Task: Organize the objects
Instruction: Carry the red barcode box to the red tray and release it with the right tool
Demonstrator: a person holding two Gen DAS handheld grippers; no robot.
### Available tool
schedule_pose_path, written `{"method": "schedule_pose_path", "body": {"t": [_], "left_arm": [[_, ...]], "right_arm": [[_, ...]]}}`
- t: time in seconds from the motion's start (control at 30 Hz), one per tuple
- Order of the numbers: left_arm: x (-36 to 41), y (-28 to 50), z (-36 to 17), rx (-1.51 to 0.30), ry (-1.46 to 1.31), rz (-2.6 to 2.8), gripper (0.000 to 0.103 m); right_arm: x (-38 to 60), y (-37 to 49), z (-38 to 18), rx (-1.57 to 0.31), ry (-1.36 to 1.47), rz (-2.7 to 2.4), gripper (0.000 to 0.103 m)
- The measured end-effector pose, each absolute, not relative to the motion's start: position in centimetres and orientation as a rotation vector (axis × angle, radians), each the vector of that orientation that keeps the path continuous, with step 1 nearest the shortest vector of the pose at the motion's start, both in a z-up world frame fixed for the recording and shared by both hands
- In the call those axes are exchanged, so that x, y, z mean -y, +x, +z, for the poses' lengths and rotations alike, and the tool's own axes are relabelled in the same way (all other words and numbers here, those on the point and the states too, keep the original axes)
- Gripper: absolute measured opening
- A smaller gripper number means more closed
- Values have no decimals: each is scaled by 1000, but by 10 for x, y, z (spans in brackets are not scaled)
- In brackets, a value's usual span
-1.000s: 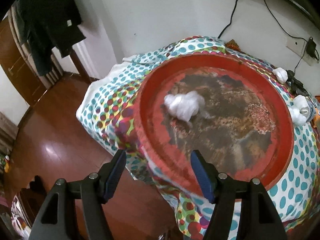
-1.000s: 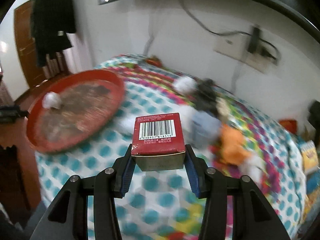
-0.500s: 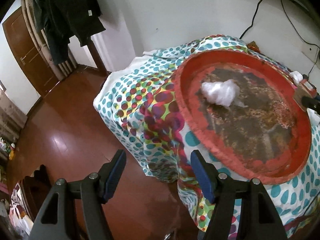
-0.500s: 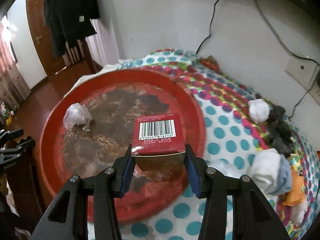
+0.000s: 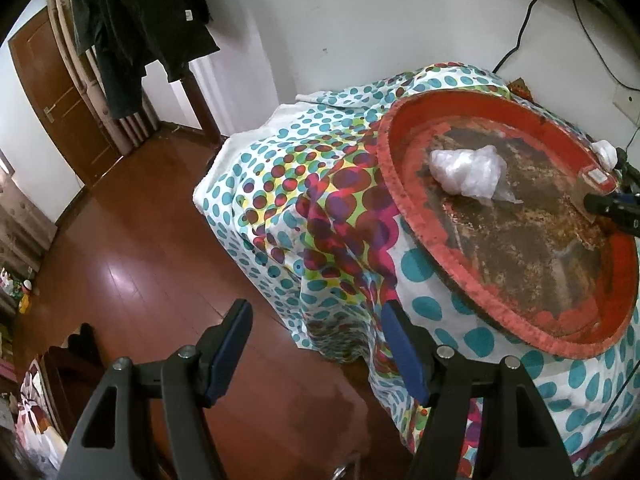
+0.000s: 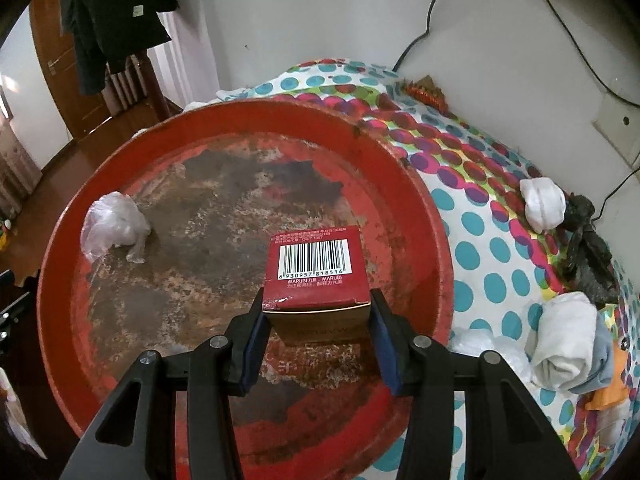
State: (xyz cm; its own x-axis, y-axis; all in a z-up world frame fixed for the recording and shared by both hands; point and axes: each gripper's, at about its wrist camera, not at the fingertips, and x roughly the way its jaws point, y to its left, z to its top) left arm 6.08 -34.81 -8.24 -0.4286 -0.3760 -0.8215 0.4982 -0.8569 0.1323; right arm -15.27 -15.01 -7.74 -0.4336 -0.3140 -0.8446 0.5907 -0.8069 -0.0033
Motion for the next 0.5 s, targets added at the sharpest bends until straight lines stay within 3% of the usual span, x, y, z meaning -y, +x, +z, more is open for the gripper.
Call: {"method": "schedule_pose_path", "body": {"t": [0.13, 0.2, 0.23, 0.27, 0.5], "left_arm": [[350, 60, -82, -225, 1271, -2306, 69], [352, 60, -83, -250, 1273, -2306, 69], [352, 60, -84, -249, 1276, -2304, 69], [352, 60, -84, -243, 1278, -2297, 69], [353, 60, -84, -251, 1275, -2290, 69]], "right_arm": [[149, -152, -79, -407, 1237, -2242, 46], [145, -150, -76, -380, 1213, -2240, 57], [142, -149, -72, -363, 1196, -2256, 71], [138, -147, -68, -344, 1179, -2267, 79], [82, -126, -34, -241, 1092, -2330, 79]]}}
